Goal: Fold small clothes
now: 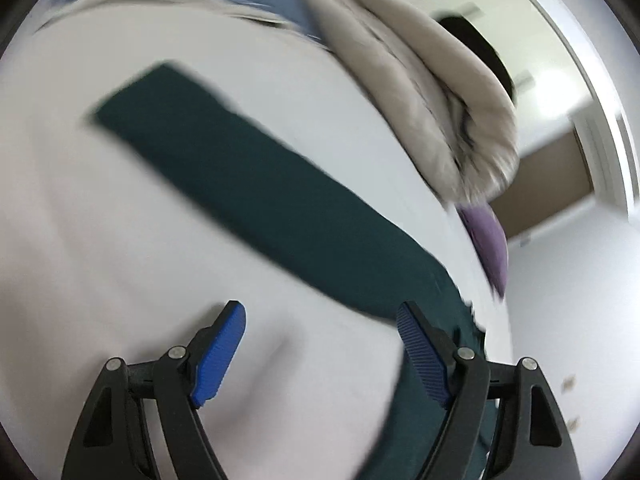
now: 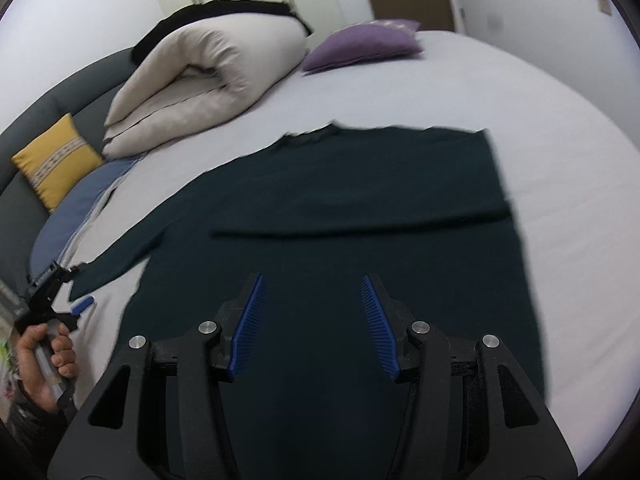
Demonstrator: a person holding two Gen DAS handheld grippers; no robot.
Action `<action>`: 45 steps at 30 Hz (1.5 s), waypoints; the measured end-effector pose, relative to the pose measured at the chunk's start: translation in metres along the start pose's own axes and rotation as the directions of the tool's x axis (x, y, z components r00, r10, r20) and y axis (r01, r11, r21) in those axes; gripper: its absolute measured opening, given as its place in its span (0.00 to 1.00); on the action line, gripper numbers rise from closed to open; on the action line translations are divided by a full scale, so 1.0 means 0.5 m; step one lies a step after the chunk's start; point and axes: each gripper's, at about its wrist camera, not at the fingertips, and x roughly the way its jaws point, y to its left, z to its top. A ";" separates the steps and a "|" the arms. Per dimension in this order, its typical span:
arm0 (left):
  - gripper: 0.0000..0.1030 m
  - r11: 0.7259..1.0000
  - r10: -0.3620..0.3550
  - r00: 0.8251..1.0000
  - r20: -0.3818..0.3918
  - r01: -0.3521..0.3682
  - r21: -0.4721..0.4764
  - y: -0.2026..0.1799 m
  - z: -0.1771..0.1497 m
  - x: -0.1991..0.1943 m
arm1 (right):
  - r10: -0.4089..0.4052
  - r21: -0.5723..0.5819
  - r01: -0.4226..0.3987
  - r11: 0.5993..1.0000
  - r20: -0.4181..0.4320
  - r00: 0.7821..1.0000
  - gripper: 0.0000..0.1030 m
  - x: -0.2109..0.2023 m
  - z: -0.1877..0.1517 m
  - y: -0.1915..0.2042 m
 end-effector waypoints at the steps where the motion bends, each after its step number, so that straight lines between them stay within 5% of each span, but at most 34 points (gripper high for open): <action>1: 0.75 0.999 -0.014 1.000 0.007 0.014 -0.030 0.019 0.014 -0.004 | 0.011 -0.004 -0.011 1.000 -0.005 1.000 0.47 0.005 -0.012 0.019; 6: 0.69 0.980 -0.032 0.997 0.067 0.044 -0.194 0.075 0.053 -0.008 | 0.041 -0.016 -0.041 0.999 -0.021 0.999 0.47 0.016 -0.044 0.093; 9: 0.70 0.930 -0.054 0.992 0.111 0.090 -0.358 0.117 0.073 -0.010 | 0.050 -0.010 -0.050 0.999 -0.029 0.998 0.47 0.012 -0.057 0.106; 17: 0.74 0.815 -0.104 0.964 0.245 0.223 -0.535 0.177 0.112 0.000 | 0.052 0.016 -0.051 0.999 -0.046 0.998 0.47 0.022 -0.050 0.068; 19: 0.66 0.791 -0.120 0.962 0.244 0.241 -0.562 0.192 0.133 0.007 | 0.052 0.020 -0.051 0.998 -0.045 0.998 0.47 0.022 -0.055 0.061; 22: 0.41 0.772 -0.135 0.965 0.223 0.244 -0.588 0.211 0.155 0.018 | 0.052 0.030 -0.051 0.998 -0.044 0.998 0.47 0.020 -0.059 0.046; 25: 0.23 0.803 -0.115 0.972 0.204 0.211 -0.557 0.196 0.158 0.013 | 0.047 0.056 -0.045 0.997 -0.037 0.998 0.47 0.019 -0.062 0.022; 29: 0.15 0.918 -0.102 0.984 0.149 0.150 -0.366 0.086 0.162 0.012 | 0.042 0.107 -0.039 0.994 -0.025 0.999 0.47 0.018 -0.066 -0.012; 32: 0.09 0.989 -0.096 0.992 0.080 0.104 -0.106 -0.067 0.148 0.036 | 0.041 0.146 -0.038 0.989 -0.019 0.999 0.47 0.016 -0.072 -0.045; 34: 0.08 0.993 -0.079 0.995 0.052 0.075 0.087 -0.174 0.116 0.056 | 0.034 0.164 -0.032 0.986 -0.009 0.999 0.47 0.011 -0.076 -0.065; 37: 0.08 0.934 -0.060 0.998 0.023 0.048 0.355 -0.329 0.034 0.091 | 0.023 0.202 -0.023 0.979 0.002 1.000 0.47 0.003 -0.082 -0.099; 39: 0.08 0.870 -0.055 0.998 0.016 0.041 0.492 -0.412 -0.032 0.109 | 0.009 0.233 -0.011 0.973 0.010 1.000 0.47 -0.005 -0.088 -0.127; 41: 0.06 0.774 -0.055 0.998 0.018 0.031 0.632 -0.494 -0.112 0.128 | -0.005 0.264 0.000 0.964 0.020 1.000 0.47 -0.014 -0.093 -0.161; 43: 0.06 0.644 -0.056 0.998 0.029 0.014 0.765 -0.571 -0.210 0.149 | -0.017 0.289 0.008 0.957 0.028 0.999 0.47 -0.021 -0.099 -0.184; 45: 0.04 0.542 -0.059 0.998 0.018 0.017 0.840 -0.613 -0.292 0.169 | -0.028 0.317 0.016 0.948 0.035 0.999 0.47 -0.027 -0.104 -0.213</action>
